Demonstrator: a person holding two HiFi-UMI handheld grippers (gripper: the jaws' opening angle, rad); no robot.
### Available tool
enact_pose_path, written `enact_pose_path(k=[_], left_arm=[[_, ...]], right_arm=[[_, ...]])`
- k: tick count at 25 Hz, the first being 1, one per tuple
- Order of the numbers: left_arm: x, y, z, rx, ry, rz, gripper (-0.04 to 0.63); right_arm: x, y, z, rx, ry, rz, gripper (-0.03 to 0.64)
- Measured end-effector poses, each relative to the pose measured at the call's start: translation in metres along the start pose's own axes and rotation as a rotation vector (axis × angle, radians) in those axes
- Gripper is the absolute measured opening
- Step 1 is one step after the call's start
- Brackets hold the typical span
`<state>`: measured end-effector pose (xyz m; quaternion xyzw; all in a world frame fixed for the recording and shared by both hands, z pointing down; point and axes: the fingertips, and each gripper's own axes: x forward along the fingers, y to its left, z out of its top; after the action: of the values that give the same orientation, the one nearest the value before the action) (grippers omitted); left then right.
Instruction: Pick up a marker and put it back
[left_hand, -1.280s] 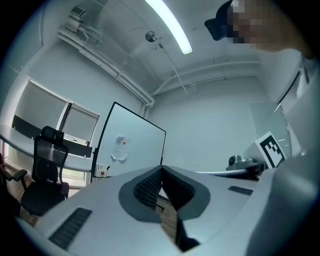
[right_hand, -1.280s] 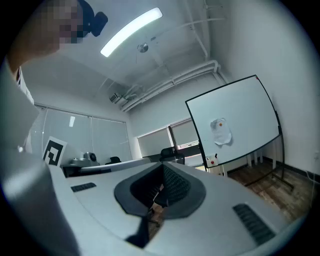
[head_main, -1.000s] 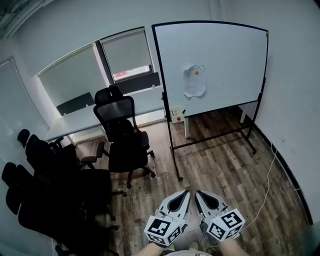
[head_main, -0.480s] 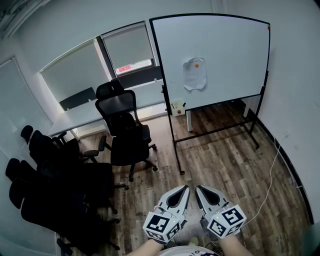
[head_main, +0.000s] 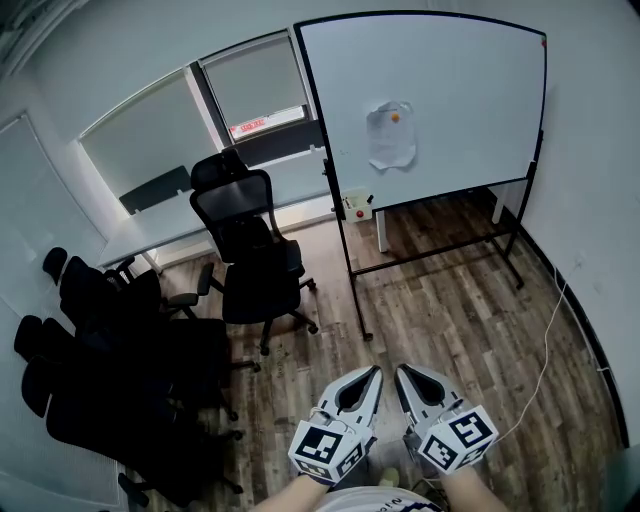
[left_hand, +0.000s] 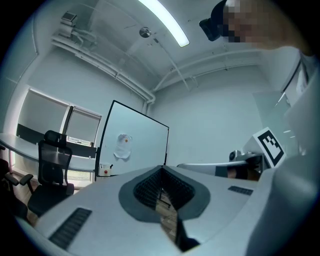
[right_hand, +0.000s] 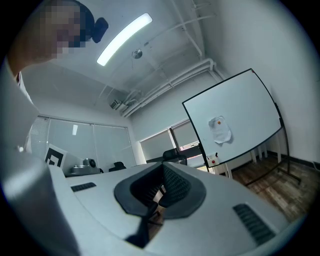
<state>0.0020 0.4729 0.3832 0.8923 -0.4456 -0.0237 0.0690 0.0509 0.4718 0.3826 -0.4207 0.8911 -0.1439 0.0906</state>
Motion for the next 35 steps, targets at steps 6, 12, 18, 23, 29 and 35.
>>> enact_pose_path(k=[6, 12, 18, 23, 29, 35], left_arm=[[0.033, 0.038, -0.002, -0.025, -0.003, -0.020, 0.011], [0.078, 0.087, 0.012, -0.018, -0.015, -0.056, 0.011], [0.116, 0.151, 0.027, 0.023, -0.021, -0.088, 0.011], [0.142, 0.193, 0.033, 0.024, -0.023, -0.113, 0.011], [0.167, 0.221, 0.031, 0.024, -0.016, -0.111, 0.011], [0.212, 0.248, 0.027, 0.031, 0.001, -0.097, 0.011]], right_arm=[[0.040, -0.022, 0.001, -0.009, 0.008, -0.028, 0.012], [0.101, -0.048, 0.016, -0.030, 0.006, -0.059, 0.012], [0.174, -0.060, 0.030, -0.046, -0.017, -0.091, 0.012], [0.217, -0.075, 0.029, -0.040, -0.013, -0.126, 0.012], [0.249, -0.094, 0.031, -0.039, -0.008, -0.129, 0.012], [0.284, -0.129, 0.032, -0.039, -0.002, -0.123, 0.012]])
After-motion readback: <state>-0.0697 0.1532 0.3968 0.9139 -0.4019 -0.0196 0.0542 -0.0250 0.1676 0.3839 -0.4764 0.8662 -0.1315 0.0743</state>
